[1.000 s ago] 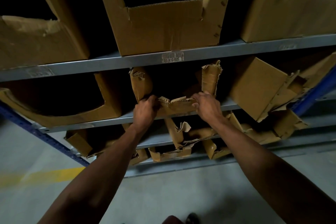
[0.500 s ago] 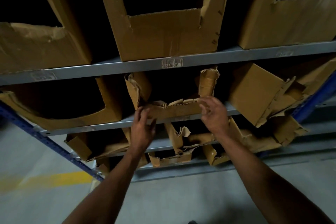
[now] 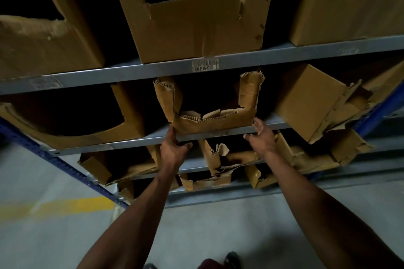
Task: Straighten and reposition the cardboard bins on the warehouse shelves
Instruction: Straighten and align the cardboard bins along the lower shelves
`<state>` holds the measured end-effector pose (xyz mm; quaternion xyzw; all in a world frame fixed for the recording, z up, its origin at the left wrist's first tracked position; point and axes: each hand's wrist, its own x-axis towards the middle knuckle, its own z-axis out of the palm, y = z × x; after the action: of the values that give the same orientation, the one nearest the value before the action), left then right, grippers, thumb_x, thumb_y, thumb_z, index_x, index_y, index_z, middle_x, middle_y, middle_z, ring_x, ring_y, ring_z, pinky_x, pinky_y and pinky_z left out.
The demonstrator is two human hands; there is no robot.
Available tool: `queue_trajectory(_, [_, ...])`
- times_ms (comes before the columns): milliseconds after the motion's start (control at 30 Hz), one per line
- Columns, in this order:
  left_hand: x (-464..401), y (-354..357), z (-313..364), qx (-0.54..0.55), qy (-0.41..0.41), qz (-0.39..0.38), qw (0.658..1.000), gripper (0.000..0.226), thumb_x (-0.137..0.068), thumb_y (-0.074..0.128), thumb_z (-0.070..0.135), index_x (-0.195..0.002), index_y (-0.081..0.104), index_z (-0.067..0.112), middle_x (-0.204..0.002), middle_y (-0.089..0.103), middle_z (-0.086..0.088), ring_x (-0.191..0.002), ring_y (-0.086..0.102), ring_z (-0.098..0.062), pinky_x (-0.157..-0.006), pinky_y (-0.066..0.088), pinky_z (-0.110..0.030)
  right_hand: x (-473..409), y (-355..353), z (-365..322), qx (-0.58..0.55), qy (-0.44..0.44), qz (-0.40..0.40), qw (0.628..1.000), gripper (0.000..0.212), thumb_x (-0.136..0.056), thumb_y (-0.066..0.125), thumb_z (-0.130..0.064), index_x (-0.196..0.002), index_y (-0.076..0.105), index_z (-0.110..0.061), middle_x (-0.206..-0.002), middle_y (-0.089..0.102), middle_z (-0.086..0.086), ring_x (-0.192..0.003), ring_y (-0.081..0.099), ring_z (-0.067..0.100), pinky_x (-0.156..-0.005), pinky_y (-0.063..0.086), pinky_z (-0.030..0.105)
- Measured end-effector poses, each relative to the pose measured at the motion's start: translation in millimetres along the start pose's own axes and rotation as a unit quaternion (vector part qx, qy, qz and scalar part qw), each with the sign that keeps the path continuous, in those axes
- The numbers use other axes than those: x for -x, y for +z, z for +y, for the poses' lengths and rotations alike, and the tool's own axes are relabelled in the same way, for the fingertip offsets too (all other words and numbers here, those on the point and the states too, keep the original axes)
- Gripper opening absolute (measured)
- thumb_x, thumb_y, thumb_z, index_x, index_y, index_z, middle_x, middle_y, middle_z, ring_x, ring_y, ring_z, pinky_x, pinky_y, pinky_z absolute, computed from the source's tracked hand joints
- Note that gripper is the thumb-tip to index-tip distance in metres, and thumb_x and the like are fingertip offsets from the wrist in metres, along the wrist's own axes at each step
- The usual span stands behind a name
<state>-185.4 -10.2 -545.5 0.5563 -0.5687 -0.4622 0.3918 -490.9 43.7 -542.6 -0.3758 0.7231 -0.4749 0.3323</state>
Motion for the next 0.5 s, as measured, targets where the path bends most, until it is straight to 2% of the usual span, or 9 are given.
queue_trajectory(67, [2, -1, 3, -0.002, 0.006, -0.004, 1.000, 0.099, -0.079, 0.087, -0.001, -0.159, 0.041, 0.035, -0.149, 0.058, 0.017, -0.119, 0.063, 0.005, -0.097, 0.061, -0.028, -2, 1, 0, -0.009, 0.005, 0.006, 1.000, 0.082, -0.085, 0.076, 0.003, -0.157, 0.039, -0.011, -0.154, 0.051, 0.008, -0.145, 0.046, 0.021, -0.118, 0.037, 0.033])
queue_trajectory(133, [3, -2, 8, -0.004, 0.014, -0.010, 1.000, 0.097, -0.080, 0.086, -0.003, -0.159, 0.042, 0.031, -0.148, 0.058, 0.016, -0.113, 0.063, 0.009, -0.087, 0.057, -0.013, 0, 0, -1, -0.015, 0.002, 0.007, 1.000, 0.079, -0.086, 0.076, 0.003, -0.156, 0.041, -0.010, -0.154, 0.052, 0.009, -0.144, 0.048, 0.020, -0.119, 0.039, 0.035])
queue_trajectory(233, [3, -4, 11, -0.015, 0.019, -0.029, 0.999, 0.096, -0.079, 0.085, -0.007, -0.158, 0.044, 0.028, -0.144, 0.058, 0.017, -0.109, 0.064, 0.013, -0.083, 0.054, -0.008, 3, -5, 0, -0.018, 0.002, 0.013, 1.000, 0.075, -0.087, 0.075, 0.003, -0.155, 0.044, -0.010, -0.153, 0.053, 0.009, -0.142, 0.049, 0.019, -0.114, 0.042, 0.032])
queue_trajectory(300, [2, -3, 15, -0.020, 0.022, -0.050, 0.998, 0.095, -0.079, 0.084, -0.008, -0.157, 0.045, 0.028, -0.142, 0.060, 0.019, -0.111, 0.065, 0.012, -0.086, 0.056, -0.012, -2, -9, -1, 0.001, 0.003, 0.030, 1.000, 0.078, -0.085, 0.080, -0.002, -0.154, 0.044, -0.012, -0.150, 0.056, 0.008, -0.140, 0.051, 0.019, -0.113, 0.043, 0.034])
queue_trajectory(400, [-3, -1, 24, -0.017, 0.022, -0.060, 0.998, 0.090, -0.079, 0.085, -0.004, -0.152, 0.050, 0.035, -0.140, 0.064, 0.016, -0.127, 0.063, -0.005, -0.102, 0.059, -0.033, -13, -9, -9, 0.056, -0.005, 0.045, 0.997, 0.081, -0.079, 0.088, -0.012, -0.149, 0.048, -0.014, -0.140, 0.061, 0.006, -0.132, 0.056, 0.021, -0.112, 0.047, 0.037])
queue_trajectory(500, [-10, -3, 19, -0.007, 0.019, -0.057, 0.998, 0.084, -0.077, 0.088, 0.001, -0.146, 0.055, 0.036, -0.140, 0.066, 0.014, -0.131, 0.063, -0.011, -0.105, 0.058, -0.048, -16, -7, -13, 0.064, -0.007, 0.055, 0.996, 0.073, -0.077, 0.089, -0.013, -0.140, 0.053, -0.012, -0.132, 0.063, 0.006, -0.125, 0.059, 0.020, -0.108, 0.049, 0.035])
